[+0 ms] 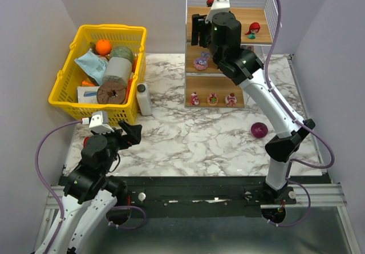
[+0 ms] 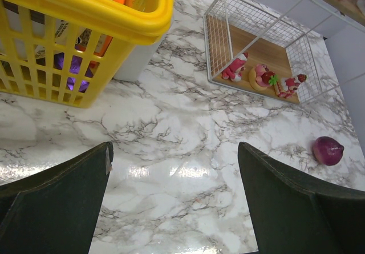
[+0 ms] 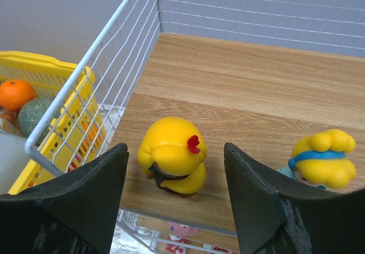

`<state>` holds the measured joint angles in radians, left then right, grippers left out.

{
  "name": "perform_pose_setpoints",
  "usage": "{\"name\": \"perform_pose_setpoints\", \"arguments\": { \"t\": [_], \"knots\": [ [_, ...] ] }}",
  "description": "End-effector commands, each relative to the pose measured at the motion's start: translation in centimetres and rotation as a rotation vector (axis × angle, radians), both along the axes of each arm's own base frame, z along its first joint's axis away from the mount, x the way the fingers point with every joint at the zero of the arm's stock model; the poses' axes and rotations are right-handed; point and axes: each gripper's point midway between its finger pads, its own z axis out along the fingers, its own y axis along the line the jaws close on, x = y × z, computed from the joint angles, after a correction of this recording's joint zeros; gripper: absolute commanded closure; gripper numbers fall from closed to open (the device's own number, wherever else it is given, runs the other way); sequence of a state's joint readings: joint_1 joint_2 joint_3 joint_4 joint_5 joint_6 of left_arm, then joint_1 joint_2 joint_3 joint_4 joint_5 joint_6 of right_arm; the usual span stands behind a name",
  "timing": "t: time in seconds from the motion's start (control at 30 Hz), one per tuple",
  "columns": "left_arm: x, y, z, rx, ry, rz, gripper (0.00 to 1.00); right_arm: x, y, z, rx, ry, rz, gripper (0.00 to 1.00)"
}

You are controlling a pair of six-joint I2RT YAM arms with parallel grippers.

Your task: Place and organize the plastic toys onto the shelf

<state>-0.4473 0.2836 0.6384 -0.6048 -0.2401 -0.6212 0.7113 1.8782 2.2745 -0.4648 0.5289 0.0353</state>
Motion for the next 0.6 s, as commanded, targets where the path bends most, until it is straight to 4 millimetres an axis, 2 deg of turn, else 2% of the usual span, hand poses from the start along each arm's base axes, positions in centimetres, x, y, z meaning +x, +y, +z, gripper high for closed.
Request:
{"name": "perform_pose_setpoints", "arguments": {
  "t": [0.0,0.17,0.27,0.3,0.33,0.37,0.43,0.47,0.5,0.57],
  "knots": [
    [0.0,0.1,-0.1,0.004,0.005,0.005,0.01,-1.9,-1.0,2.3,0.030,-0.024,0.037,0.23],
    [0.1,0.1,-0.4,0.008,0.016,0.006,0.01,-2.7,-1.9,2.6,0.033,-0.019,0.027,0.22],
    [0.2,0.0,-0.3,0.006,0.021,0.009,0.01,-3.9,-2.4,2.6,0.043,-0.008,0.049,0.21],
    [0.2,0.0,-0.3,0.007,0.024,0.008,0.01,-4.4,-2.3,2.7,0.057,-0.004,0.071,0.21],
    [0.2,0.0,-0.5,0.010,0.029,0.009,0.01,-5.7,-3.1,3.9,0.083,-0.022,0.082,0.20],
    [0.2,0.1,-0.5,0.011,0.030,0.010,0.01,-6.0,-3.1,2.7,0.076,0.005,0.090,0.18],
    [0.2,0.1,-0.5,0.013,0.039,0.014,0.01,-7.5,-3.3,2.3,0.099,0.027,0.132,0.16],
    [0.2,0.1,-0.5,0.013,0.039,0.013,0.01,-9.3,-4.5,3.5,0.130,0.007,0.145,0.15],
    [0.3,0.0,-0.6,0.014,0.047,0.010,0.01,-9.9,-4.2,0.7,0.120,0.066,0.167,0.15],
    [0.3,-0.2,-0.7,0.013,0.049,0.004,0.01,-11.5,-5.1,-0.5,0.136,0.086,0.181,0.11]
  ]
}}
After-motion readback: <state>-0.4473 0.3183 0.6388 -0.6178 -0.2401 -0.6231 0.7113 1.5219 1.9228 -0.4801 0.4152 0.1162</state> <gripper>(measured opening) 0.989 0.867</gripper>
